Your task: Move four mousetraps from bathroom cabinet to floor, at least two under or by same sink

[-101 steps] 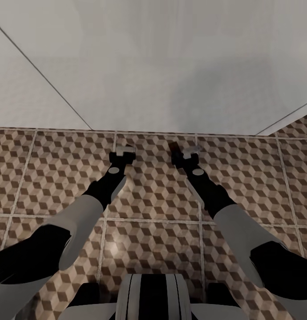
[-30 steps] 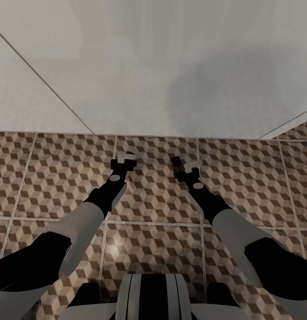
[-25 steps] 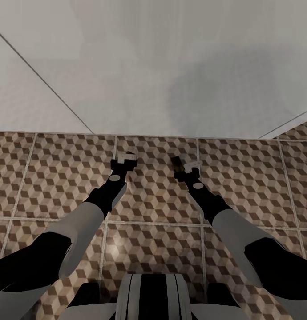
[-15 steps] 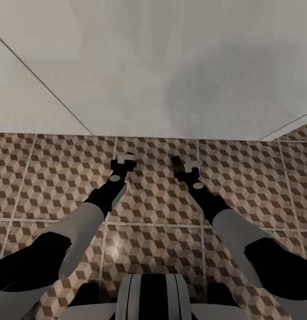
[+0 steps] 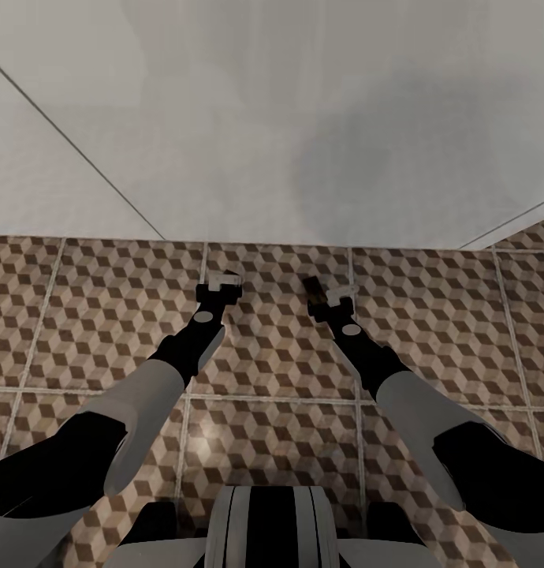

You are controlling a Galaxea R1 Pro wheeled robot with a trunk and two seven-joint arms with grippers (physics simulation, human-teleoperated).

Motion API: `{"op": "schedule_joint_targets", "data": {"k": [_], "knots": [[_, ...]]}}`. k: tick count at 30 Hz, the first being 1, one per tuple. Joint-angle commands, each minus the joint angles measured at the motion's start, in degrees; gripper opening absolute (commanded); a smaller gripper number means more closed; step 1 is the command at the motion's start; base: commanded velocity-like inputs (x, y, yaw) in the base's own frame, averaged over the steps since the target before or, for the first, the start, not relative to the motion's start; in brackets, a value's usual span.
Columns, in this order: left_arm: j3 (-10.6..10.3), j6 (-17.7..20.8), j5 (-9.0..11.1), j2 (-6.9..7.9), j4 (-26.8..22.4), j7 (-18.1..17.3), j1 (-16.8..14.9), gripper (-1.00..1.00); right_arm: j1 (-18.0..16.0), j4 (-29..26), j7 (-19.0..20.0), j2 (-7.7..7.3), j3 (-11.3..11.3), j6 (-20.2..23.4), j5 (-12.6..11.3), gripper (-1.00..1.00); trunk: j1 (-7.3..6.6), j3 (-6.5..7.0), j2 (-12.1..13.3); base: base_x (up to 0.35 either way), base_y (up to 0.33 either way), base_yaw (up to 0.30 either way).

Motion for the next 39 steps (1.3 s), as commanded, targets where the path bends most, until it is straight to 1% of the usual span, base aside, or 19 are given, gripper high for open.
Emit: {"op": "schedule_joint_targets", "data": {"k": [1, 8, 13, 15, 18, 21, 22, 23, 25, 27, 28, 29, 32, 39], "knots": [[-0.44, -0.14, 0.08, 0.04, 0.07, 0.56, -0.03, -1.0, -0.05, 0.07, -0.63, -0.04, 0.48, -0.43, -0.54, -1.0, -0.01, -0.02, -0.01, 0.0, 0.0, 0.0], [-0.45, -0.14, 0.05, 0.03, -0.12, 0.56, 0.49, -1.0, 0.03, -0.01, -0.57, -0.05, 0.55, -2.14, -0.52, -1.0, -0.01, -0.02, -0.01, 0.0, 0.0, 0.0], [-0.43, -0.14, 0.0, 0.03, -0.35, 0.56, 0.63, -1.0, -0.02, -0.2, -0.71, -0.05, 0.44, -1.96, -0.45, -1.0, -0.01, -0.02, -0.01, 0.0, 0.0, 0.0], [-0.41, -0.14, -0.01, 0.05, -0.97, 0.56, 0.65, -1.0, -0.05, -0.61, -0.79, 0.0, 0.42, -1.06, -0.39, -1.0, -0.01, -0.02, -0.01, 0.0, 0.0, 0.0], [-0.39, 0.12, 0.05, 0.06, -3.38, 0.65, 0.66, -1.0, -0.38, -1.13, -1.18, 0.77, 0.4, 3.15, -0.34, -1.0, -0.01, -0.02, -0.01, 0.0, 0.0, 0.0], [-0.25, 0.62, 0.1, 0.02, -4.33, 0.83, 0.68, -1.0, -1.22, -1.32, -2.08, 1.37, 0.4, 6.09, -0.33, -1.0, -0.01, -0.02, -0.01, 0.0, 0.0, 0.0], [-0.2, 0.85, 0.11, 0.0, -4.44, 0.86, 0.69, -1.0, -1.58, -1.33, -2.26, 1.47, 0.4, 6.43, -0.33, -1.0, -0.01, -0.02, -0.01, 0.0, 0.0, 0.0], [-0.13, 1.77, 0.15, -0.04, -4.58, 0.89, 0.68, -1.0, -2.45, -1.35, -2.6, 1.77, 0.39, 6.91, -0.33, -1.0, -0.01, -0.02, -0.01, 0.0, 0.0, 0.0], [-0.04, 4.83, 0.2, -0.15, -4.74, 0.81, 0.67, -1.0, -3.82, -1.29, -2.97, 2.34, 0.39, 7.47, -0.33, -1.0, -0.01, -0.02, -0.01, 0.0, 0.0, 0.0], [0.05, 11.21, 0.28, -0.25, -4.91, 0.68, 0.61, -1.0, -5.14, -1.11, -3.24, 2.93, 0.39, 8.97, -0.33, -1.0, -0.01, -0.02, -0.01, 0.0, 0.0, 0.0], [0.07, 12.8, 0.34, -0.25, -4.93, 0.65, 0.59, -1.0, -5.33, -1.09, -3.28, 3.02, 0.39, 9.48, -0.33, -1.0, -0.01, -0.02, -0.01, 0.0, 0.0, 0.0], [0.09, 15.56, 0.49, -0.26, -4.96, 0.62, 0.55, -1.0, -5.64, -1.05, -3.34, 3.2, 0.39, 10.45, -0.33, -1.0, -0.01, -0.02, -0.01, 0.0, 0.0, 0.0], [0.16, 19.23, 0.74, -0.24, -4.99, 0.58, 0.45, -1.0, -6.39, -0.98, -3.41, 3.51, 0.39, 11.93, -0.33, -1.0, -0.01, -0.02, -0.01, 0.0, 0.0, 0.0], [0.37, 24.29, 0.86, -0.02, -4.85, 0.84, 0.22, -1.0, -7.38, -0.63, -3.44, 3.64, 0.39, 12.83, -0.33, -1.0, -0.01, -0.02, -0.01, 0.0, 0.0, 0.0]]}}
